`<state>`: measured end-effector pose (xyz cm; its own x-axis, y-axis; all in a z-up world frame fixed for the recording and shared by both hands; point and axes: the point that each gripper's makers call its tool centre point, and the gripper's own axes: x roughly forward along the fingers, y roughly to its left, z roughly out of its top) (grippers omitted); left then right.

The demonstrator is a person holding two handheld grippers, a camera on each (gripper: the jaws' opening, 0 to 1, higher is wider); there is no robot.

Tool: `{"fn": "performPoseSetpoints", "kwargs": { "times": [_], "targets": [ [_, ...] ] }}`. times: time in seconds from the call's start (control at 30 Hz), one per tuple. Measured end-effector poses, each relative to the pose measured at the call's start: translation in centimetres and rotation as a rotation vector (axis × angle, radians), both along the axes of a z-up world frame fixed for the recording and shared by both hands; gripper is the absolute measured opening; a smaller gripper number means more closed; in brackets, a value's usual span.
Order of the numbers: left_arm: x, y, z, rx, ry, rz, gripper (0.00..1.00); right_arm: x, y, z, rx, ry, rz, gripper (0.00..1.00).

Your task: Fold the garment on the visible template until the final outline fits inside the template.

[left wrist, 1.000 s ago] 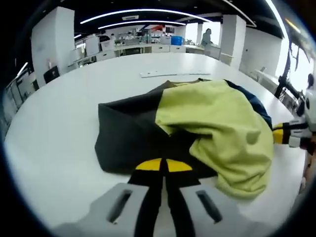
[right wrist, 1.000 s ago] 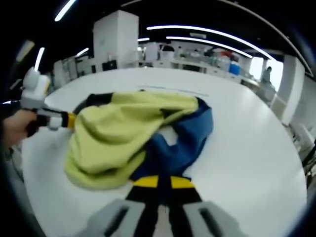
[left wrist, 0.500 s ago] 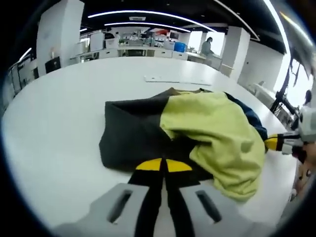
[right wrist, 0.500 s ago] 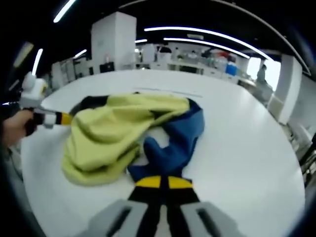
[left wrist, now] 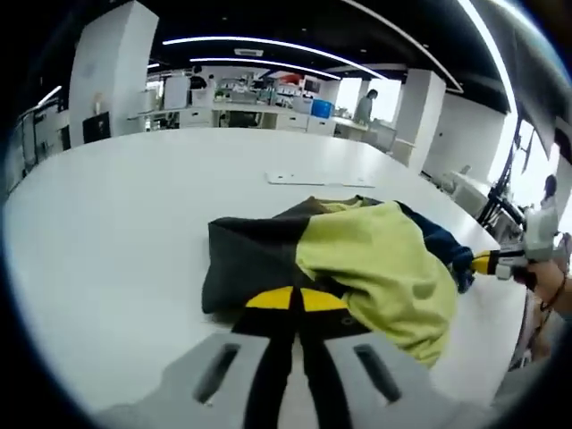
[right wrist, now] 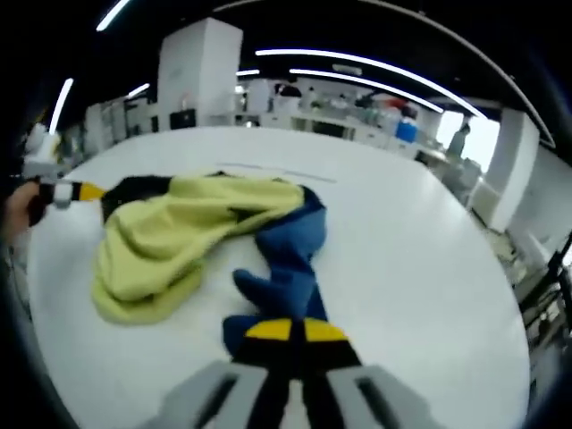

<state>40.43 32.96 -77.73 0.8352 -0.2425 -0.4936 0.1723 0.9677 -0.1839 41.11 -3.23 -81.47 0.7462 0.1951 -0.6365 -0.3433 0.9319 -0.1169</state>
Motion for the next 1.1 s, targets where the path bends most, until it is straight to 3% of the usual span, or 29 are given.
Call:
{"fn": "performPoseSetpoints", "kwargs": {
  "times": [0.3, 0.53, 0.77, 1.1],
  "targets": [
    [-1.3, 4.3, 1.7, -0.040, -0.022, 0.079, 0.00, 1.1, -3.8, 1.3, -0.051, -0.015, -0.034, 0.00],
    [-2.7, 6.0, 2.5, -0.106, -0.015, 0.141, 0.00, 1.6, -6.0, 1.8, -0.077, -0.015, -0.055, 0.00],
    [-4.3, 7.2, 3.2, -0.111, -0.010, 0.165, 0.00, 2.4, -8.5, 2.4, -0.126, -0.009, -0.057, 0.00],
    [-4.4, 10.3, 1.7, -0.110, 0.036, 0.196, 0.00, 3.6, -9.9, 1.6, -0.169, 0.031, -0.010, 0.00]
  ]
}}
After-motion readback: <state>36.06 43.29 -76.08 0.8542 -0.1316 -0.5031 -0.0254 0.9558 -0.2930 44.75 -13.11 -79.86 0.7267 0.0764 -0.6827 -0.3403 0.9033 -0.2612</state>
